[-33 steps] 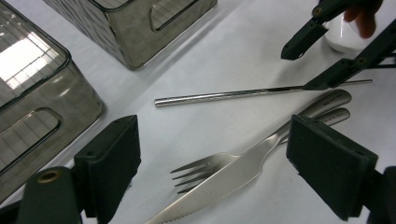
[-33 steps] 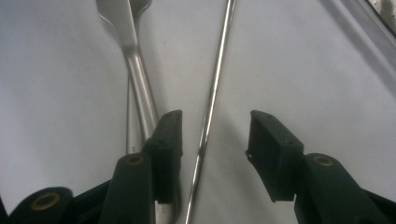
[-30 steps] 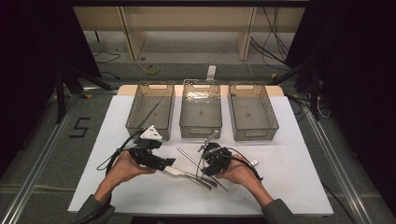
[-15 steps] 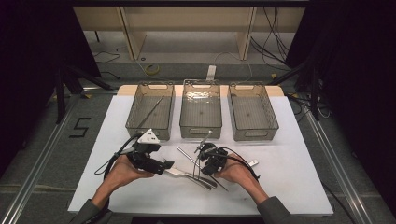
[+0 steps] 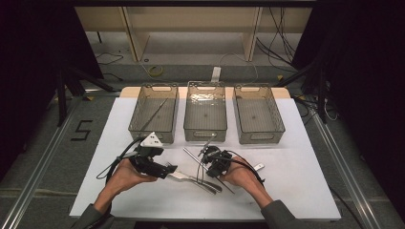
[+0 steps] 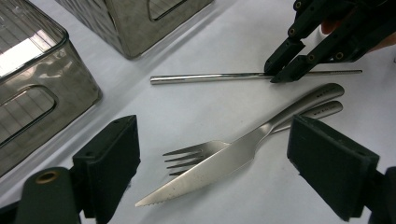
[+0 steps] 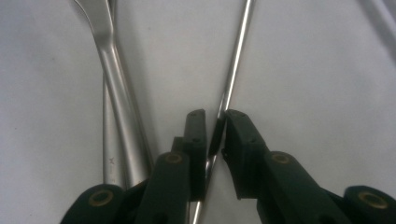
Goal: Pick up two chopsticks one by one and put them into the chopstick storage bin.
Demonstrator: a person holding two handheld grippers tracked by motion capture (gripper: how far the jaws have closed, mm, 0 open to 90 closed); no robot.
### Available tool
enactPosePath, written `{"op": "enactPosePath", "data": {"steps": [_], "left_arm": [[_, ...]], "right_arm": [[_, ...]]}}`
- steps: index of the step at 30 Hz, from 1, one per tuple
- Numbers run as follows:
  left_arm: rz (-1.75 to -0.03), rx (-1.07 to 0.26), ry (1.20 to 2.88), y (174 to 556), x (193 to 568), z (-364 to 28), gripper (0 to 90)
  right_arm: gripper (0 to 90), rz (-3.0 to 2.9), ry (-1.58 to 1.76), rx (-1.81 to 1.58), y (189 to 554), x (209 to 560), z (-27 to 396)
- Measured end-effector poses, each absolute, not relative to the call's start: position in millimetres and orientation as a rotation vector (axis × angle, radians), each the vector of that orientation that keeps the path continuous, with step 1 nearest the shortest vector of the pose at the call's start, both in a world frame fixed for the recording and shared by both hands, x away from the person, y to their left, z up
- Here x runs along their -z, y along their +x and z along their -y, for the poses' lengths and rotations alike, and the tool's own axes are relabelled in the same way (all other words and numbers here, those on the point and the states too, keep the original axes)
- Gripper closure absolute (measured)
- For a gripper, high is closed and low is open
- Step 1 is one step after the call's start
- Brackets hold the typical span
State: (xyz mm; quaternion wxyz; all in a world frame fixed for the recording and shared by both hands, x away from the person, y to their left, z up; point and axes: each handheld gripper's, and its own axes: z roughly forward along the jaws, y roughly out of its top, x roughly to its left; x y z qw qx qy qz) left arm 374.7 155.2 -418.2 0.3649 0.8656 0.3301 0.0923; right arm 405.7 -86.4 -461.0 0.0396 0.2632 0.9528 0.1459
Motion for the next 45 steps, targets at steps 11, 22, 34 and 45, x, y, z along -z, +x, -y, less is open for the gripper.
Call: {"op": "enactPosePath", "data": {"steps": [11,22,34,45], "left_arm": [[-0.846,-0.238,2.227,375,418,-155,16.5],[-0.845,-0.234,2.237,375,421,-155,16.6],[-0.849,-0.239,2.243,378,425,-155,17.3],[-0.770,-0.280,2.308,385,437,-133,19.8]], "right_arm": [[84.8,-2.915,0.847,-0.431,408,460,84],[86.9,-2.888,0.841,-0.429,406,461,81],[87.1,-2.897,0.822,-0.527,405,446,85],[87.2,-2.897,0.776,-0.582,402,424,91]]}}
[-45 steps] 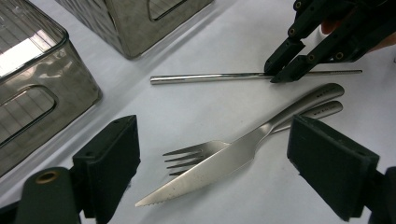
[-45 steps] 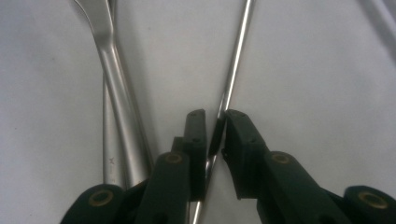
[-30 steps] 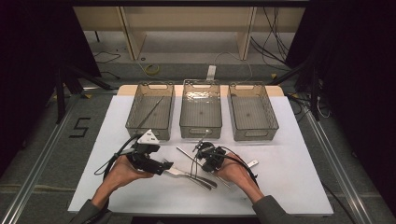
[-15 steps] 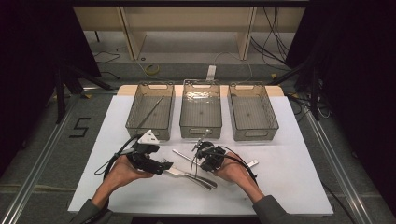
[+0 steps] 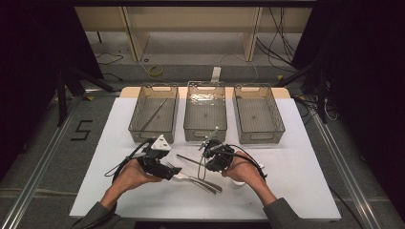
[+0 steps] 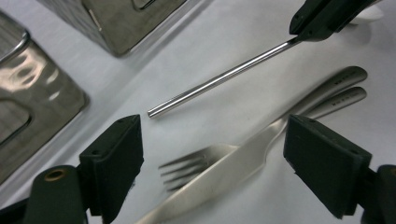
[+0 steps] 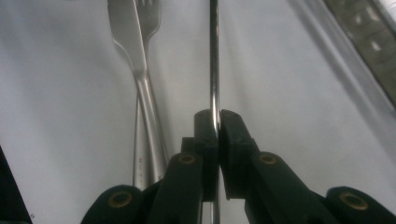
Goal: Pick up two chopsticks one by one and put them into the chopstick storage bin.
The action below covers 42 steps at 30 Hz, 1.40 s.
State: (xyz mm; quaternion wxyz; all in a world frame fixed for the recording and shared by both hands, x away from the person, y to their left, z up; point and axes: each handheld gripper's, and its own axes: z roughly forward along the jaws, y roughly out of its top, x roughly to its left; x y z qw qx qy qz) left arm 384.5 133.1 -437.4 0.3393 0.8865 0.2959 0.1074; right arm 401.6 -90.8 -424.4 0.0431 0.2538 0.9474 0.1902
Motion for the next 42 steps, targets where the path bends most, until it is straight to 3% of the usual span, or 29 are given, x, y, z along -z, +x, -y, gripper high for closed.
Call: {"op": "enactPosePath", "data": {"steps": [19,36,42], "left_arm": [[-0.520,-0.322,2.457,408,454,-74,27.4],[-0.379,-0.286,2.478,400,446,-72,63.5],[-0.286,-0.265,2.527,394,442,-72,71.0]], "right_arm": [[87.1,-2.896,0.714,-0.638,398,406,97],[87.0,-2.932,0.637,-0.686,392,396,100],[86.7,-2.963,0.572,-0.701,391,396,102]]}}
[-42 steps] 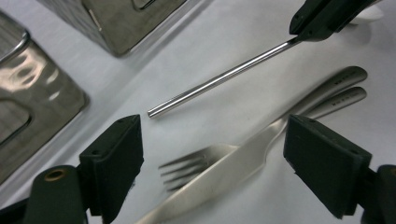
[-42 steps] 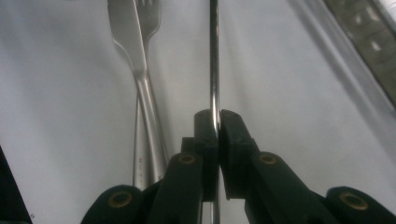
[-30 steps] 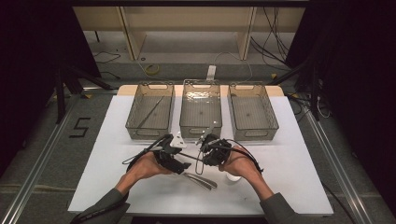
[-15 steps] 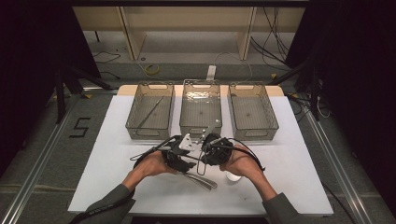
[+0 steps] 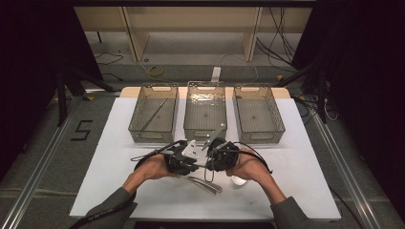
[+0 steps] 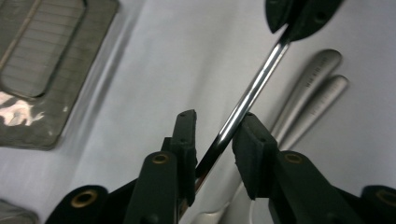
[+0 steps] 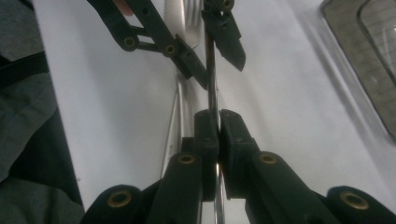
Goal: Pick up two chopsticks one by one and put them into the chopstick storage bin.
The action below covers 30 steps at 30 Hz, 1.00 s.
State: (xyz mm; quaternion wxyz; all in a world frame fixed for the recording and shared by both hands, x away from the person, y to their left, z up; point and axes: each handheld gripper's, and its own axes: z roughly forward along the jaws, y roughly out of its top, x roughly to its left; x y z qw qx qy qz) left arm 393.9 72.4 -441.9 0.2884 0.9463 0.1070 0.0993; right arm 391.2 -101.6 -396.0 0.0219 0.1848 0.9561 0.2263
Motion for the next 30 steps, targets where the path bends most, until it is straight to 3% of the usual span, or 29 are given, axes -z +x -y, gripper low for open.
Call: {"op": "enactPosePath", "data": {"steps": [7,10,17,23,30], "left_arm": [[-0.279,-0.138,2.577,387,440,-67,83.7],[-0.359,-0.134,2.572,390,436,-69,83.9],[-0.540,-0.116,2.548,399,426,-79,84.0],[-0.674,-0.126,2.517,406,423,-89,84.0],[-0.832,-0.131,2.446,418,416,-107,84.0]], "right_arm": [[77.1,-2.925,0.622,-0.744,395,393,108],[64.8,-2.902,0.627,-0.772,396,390,111],[46.4,-2.748,0.663,-0.993,398,376,121],[38.5,-2.612,0.715,-1.091,392,364,138],[35.5,-2.559,0.758,-1.148,383,369,158]]}}
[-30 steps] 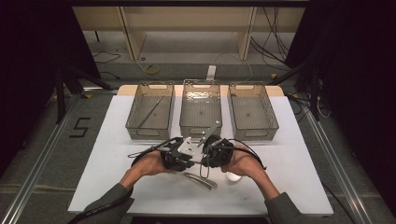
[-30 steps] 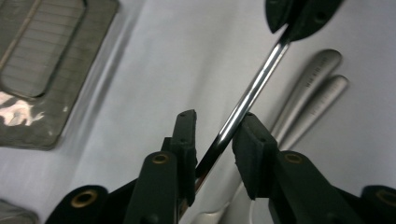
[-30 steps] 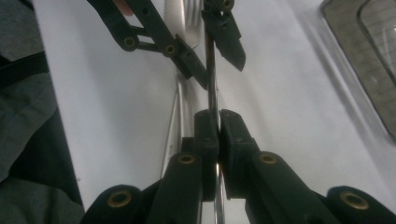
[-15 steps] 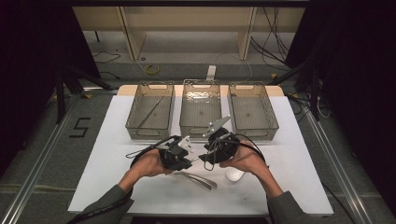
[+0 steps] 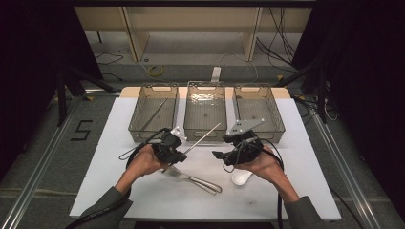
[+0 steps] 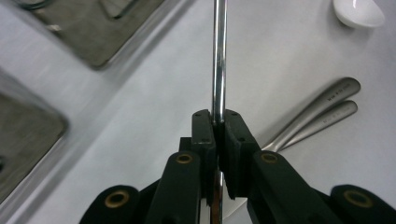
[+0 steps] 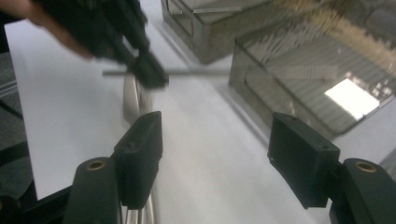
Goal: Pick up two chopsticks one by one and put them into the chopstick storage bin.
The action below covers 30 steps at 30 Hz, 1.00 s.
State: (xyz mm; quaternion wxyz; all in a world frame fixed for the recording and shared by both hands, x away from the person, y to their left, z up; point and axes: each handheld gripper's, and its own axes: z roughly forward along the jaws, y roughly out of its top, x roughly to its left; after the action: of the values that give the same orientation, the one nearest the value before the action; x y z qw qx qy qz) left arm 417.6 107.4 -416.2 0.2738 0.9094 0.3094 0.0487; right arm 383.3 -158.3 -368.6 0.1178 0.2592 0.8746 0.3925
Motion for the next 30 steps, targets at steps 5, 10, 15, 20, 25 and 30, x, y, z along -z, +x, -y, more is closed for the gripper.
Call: {"op": "enactPosePath", "data": {"steps": [5,10,15,20,25,30], "left_arm": [[-0.932,-0.145,2.385,426,407,-122,84.0],[-1.003,-0.150,2.334,435,401,-137,84.0],[-1.067,-0.163,2.291,448,394,-152,84.0],[-1.122,-0.183,2.258,463,387,-164,84.0],[-1.178,-0.223,2.216,478,379,-177,84.0],[-1.215,-0.262,2.196,488,370,-187,84.0]], "right_arm": [[34.6,-2.531,0.839,-1.141,382,381,175],[33.8,-2.485,0.914,-1.178,377,391,193],[33.3,-2.445,0.952,-1.210,371,400,210],[31.0,-2.413,0.965,-1.239,367,405,217],[30.2,-2.388,0.973,-1.263,363,410,221],[29.9,-2.382,0.984,-1.273,358,415,223]]}}
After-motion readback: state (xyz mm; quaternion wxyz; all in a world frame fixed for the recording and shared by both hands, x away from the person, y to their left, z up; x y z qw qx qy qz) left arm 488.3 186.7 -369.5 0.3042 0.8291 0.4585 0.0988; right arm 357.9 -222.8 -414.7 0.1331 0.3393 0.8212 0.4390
